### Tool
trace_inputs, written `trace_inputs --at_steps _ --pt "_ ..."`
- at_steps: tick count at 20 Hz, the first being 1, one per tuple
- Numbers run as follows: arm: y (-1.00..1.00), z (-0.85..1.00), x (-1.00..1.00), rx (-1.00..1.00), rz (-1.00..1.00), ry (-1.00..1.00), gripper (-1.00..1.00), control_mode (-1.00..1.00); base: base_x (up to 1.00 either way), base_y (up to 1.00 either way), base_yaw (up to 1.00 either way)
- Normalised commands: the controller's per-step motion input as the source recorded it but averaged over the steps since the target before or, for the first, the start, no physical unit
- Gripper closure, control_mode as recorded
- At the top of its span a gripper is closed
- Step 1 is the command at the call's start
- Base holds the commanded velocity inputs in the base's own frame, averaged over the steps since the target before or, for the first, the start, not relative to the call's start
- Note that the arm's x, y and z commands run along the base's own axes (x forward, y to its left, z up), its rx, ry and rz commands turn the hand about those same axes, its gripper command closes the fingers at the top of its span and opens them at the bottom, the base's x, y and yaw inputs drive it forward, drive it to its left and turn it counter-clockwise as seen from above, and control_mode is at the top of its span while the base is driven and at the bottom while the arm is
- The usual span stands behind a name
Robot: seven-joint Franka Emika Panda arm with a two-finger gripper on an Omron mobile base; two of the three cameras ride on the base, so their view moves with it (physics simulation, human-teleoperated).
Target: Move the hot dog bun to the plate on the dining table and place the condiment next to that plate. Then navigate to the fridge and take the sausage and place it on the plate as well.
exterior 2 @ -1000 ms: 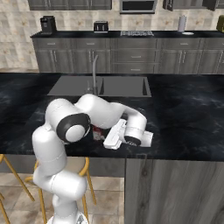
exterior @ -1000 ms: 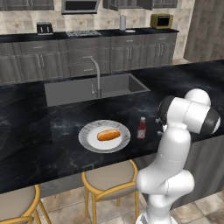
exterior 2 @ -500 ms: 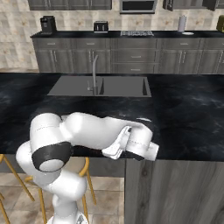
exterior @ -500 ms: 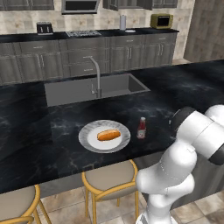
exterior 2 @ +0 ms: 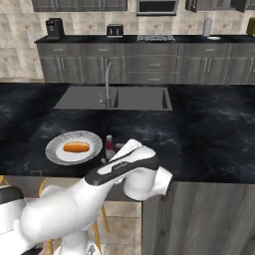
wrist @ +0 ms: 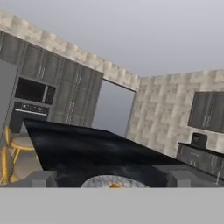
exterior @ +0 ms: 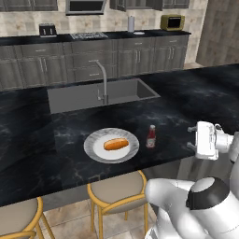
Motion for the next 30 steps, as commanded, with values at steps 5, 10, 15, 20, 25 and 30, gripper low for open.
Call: trace_inputs --at_steps 5,10,15,20,25,30 --pt "0.84 0.67 -0.26 -0.07 -0.33 0.37 -1.0 -1.0 0.0 0.0 0.0" --pt "0.9 0.55 -0.18 -0.1 -0.37 0.45 -1.0 -1.0 0.0 0.0 0.0" --pt "0.79 0.38 -0.29 -0.08 -0.42 0.41 -1.0 -1.0 0.0 0.0 0.0" --pt "0.61 0.24 -0.39 -0.05 -0.48 0.36 -1.0 -1.0 0.0 0.0 0.0" --pt "0.29 -0.11 -0.5 -0.05 -0.39 0.19 -1.0 -1.0 0.0 0.0 0.0" --pt "-0.12 -0.31 -0.52 0.02 -0.19 0.0 -1.0 -1.0 0.0 0.0 0.0"
